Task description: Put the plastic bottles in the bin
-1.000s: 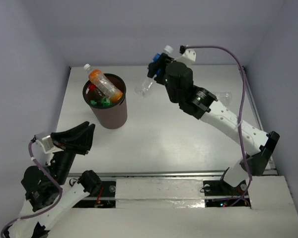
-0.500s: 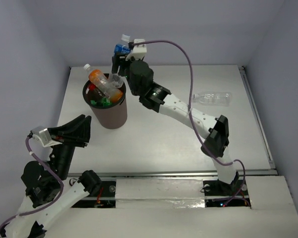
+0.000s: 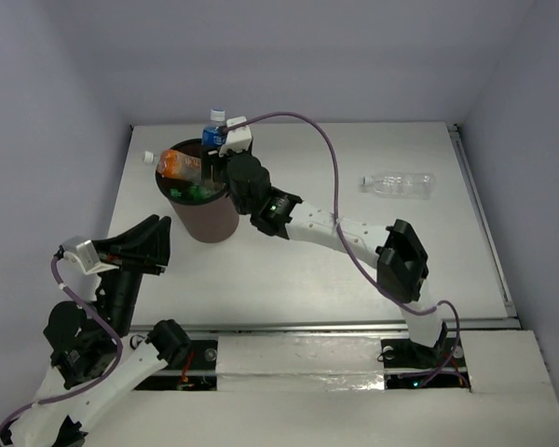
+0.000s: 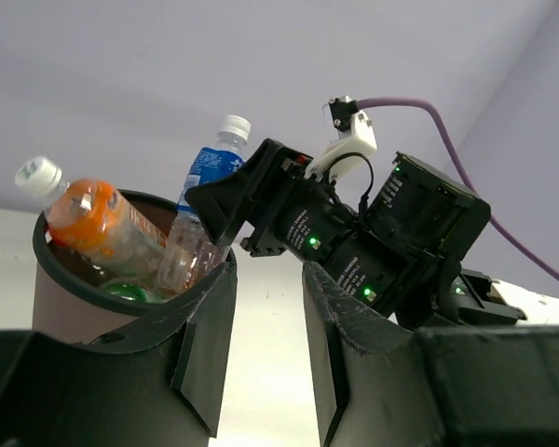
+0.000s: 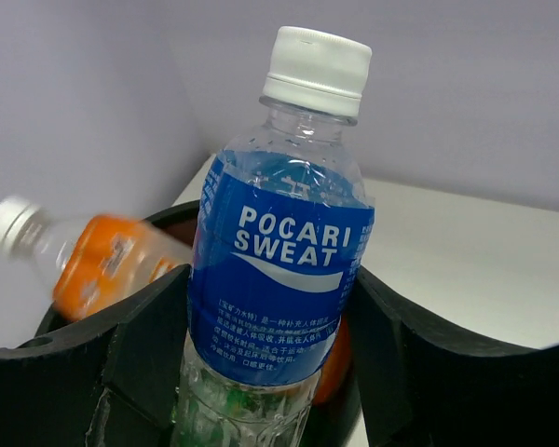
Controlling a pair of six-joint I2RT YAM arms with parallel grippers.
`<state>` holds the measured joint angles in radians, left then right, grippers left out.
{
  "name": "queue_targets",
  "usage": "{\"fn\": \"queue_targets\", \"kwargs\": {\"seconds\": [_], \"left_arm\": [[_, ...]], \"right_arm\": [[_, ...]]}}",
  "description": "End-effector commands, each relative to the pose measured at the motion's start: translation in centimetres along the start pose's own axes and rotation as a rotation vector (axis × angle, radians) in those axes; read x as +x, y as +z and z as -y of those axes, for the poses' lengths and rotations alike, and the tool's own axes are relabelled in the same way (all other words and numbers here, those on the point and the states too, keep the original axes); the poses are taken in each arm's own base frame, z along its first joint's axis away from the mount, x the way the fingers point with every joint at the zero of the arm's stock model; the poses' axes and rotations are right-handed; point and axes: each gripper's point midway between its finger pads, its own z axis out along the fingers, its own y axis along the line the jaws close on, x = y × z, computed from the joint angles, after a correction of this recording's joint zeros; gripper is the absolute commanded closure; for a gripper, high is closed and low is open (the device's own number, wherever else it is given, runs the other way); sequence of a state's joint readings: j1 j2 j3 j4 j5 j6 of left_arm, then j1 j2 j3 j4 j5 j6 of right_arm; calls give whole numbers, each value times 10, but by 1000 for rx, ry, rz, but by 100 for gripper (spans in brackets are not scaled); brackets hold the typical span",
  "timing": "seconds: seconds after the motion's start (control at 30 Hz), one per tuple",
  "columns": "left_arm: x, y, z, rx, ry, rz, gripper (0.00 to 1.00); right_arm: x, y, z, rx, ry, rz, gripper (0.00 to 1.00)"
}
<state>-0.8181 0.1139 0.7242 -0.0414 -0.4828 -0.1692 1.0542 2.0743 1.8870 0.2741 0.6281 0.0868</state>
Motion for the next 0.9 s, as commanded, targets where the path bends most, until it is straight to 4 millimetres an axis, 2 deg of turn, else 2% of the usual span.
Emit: {"fn": "queue_targets", "kwargs": {"seconds": [0.0, 0.1, 0.17, 0.27, 0.3, 0.33, 0.37, 0.4, 0.47, 0.5, 0.53, 0.67, 0.73, 0.87], "left_arm": [[-10, -1, 2, 12, -27, 44, 69], [-11, -1, 3, 13, -27, 43, 69], [-11, -1, 2, 13, -30, 46, 69], [-9, 0, 3, 16, -26, 41, 69], [-9, 0, 3, 16, -26, 40, 69], [-9, 0, 3, 16, -24, 40, 69], [-8, 1, 3, 13, -20, 37, 69], [-8, 1, 3, 13, -22, 37, 69], [-7, 2, 3, 9, -16, 38, 69], [-8, 2, 3, 9, -15, 39, 69], [-8, 2, 2, 6, -14, 41, 69], [-15, 2, 1, -4, -10, 59, 69], [-19, 1, 0, -7, -6, 68, 69], [-25, 0, -2, -18, -5, 78, 69]], "right_arm": [[-39, -14, -8, -19, -4, 74, 45], [-33, -15, -16, -40, -82, 72, 45], [-26, -20, -28, -64, -134, 67, 44], [-14, -15, -32, -74, -169, 47, 38], [-8, -17, -42, -107, -182, 29, 36], [-5, -16, -42, -108, -187, 27, 35], [-3, -15, -42, -104, -196, 30, 34], [-6, -21, -50, -105, -221, 53, 34], [1, -27, -51, -81, -273, 77, 34], [-7, -32, -55, -60, -325, 122, 34], [-7, -31, -52, -42, -361, 131, 34], [7, -30, -62, -23, -483, 143, 34], [18, -30, -66, -19, -505, 142, 33], [23, -33, -62, -8, -455, 153, 27]]}}
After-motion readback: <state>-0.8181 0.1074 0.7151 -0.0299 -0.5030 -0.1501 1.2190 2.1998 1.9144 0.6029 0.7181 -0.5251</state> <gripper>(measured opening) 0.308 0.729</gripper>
